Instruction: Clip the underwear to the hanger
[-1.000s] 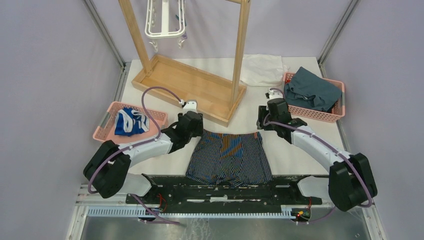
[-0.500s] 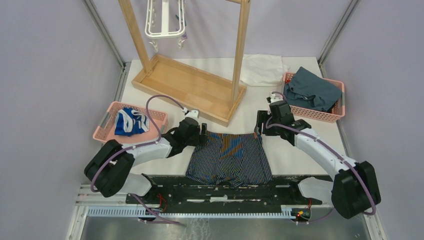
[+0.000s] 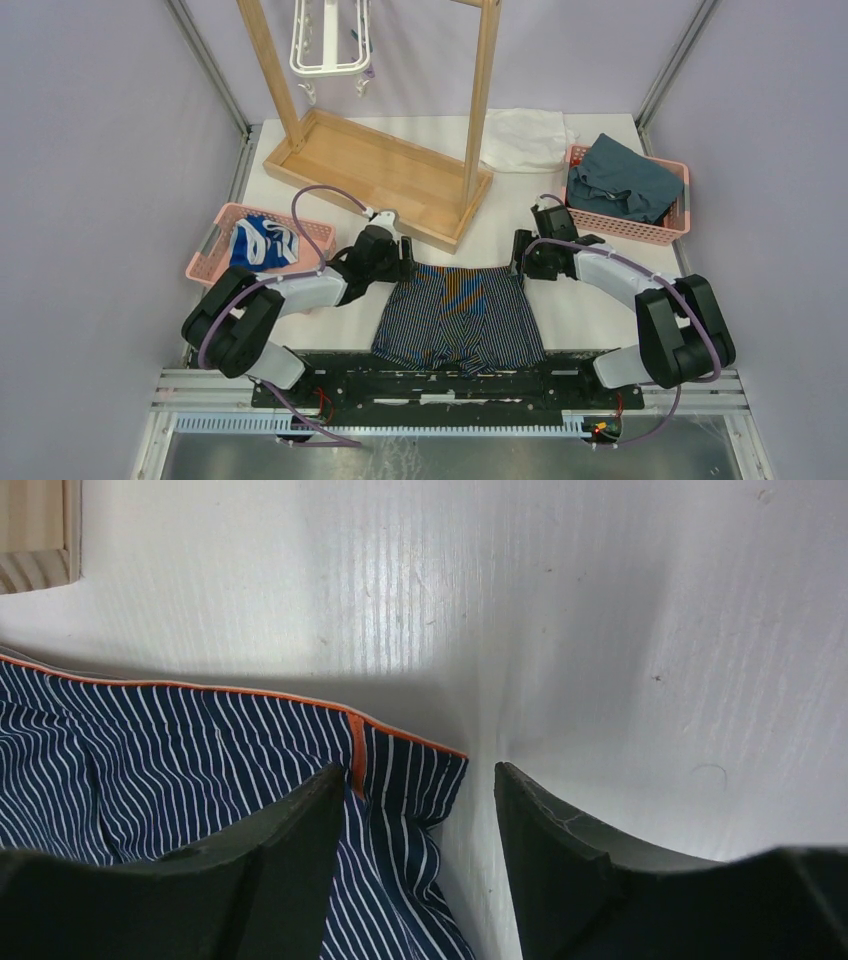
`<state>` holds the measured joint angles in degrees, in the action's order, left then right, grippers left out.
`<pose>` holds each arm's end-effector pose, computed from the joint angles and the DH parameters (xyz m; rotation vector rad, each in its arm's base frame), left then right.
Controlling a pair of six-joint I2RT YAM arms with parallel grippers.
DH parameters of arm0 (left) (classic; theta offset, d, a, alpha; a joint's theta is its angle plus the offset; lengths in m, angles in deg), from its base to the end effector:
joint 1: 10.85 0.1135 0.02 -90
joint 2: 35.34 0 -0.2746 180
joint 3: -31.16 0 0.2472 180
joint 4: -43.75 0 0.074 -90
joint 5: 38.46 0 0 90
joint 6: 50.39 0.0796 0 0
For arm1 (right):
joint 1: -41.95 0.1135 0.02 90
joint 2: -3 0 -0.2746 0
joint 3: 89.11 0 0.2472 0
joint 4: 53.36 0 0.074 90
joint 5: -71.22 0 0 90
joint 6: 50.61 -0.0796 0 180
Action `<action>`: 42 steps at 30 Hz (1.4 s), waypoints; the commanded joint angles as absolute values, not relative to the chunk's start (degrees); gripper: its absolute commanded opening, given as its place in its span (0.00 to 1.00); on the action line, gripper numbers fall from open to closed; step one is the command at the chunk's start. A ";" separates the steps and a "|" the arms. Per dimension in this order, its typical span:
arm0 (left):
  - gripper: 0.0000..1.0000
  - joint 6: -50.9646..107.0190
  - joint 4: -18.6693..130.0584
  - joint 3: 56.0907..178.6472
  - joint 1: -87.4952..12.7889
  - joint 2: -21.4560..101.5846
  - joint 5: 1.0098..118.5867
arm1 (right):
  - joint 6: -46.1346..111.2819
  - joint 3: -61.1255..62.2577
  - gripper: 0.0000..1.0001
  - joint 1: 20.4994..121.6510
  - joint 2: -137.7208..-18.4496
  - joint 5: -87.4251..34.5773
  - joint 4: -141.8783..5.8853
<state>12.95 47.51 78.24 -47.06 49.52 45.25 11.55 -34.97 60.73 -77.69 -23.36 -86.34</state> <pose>0.2516 -0.1734 0.1340 0.1365 2.3265 -0.4376 0.2578 0.0944 0.1418 0.1811 2.6521 0.3841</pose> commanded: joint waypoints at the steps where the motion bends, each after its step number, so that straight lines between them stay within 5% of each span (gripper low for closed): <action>1: 0.68 14.81 44.29 78.92 -45.45 51.47 50.06 | 9.87 -35.52 0.64 59.69 -78.68 -25.65 -82.22; 8: 0.35 14.32 42.96 77.71 -44.80 52.11 51.84 | 9.41 -37.08 0.50 58.42 -77.91 -25.49 -82.58; 14: 0.21 14.30 43.48 75.72 -44.52 50.34 51.59 | 9.55 -38.45 0.39 57.77 -75.72 -25.02 -83.17; 20: 0.20 14.64 44.58 73.58 -44.35 48.53 49.46 | 9.77 -38.80 0.54 57.64 -75.87 -24.80 -83.21; 30: 0.37 14.81 44.91 75.40 -44.17 49.46 50.77 | 9.42 -37.31 0.53 57.42 -77.50 -28.43 -78.76; 42: 0.30 15.09 45.49 78.13 -43.87 50.24 50.70 | 11.03 -33.23 0.58 56.68 -78.28 -28.22 -81.23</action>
<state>12.97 45.44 76.05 -44.28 49.43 50.59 10.37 -36.02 57.15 -78.15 -27.78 -80.77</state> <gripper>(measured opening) 0.297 0.574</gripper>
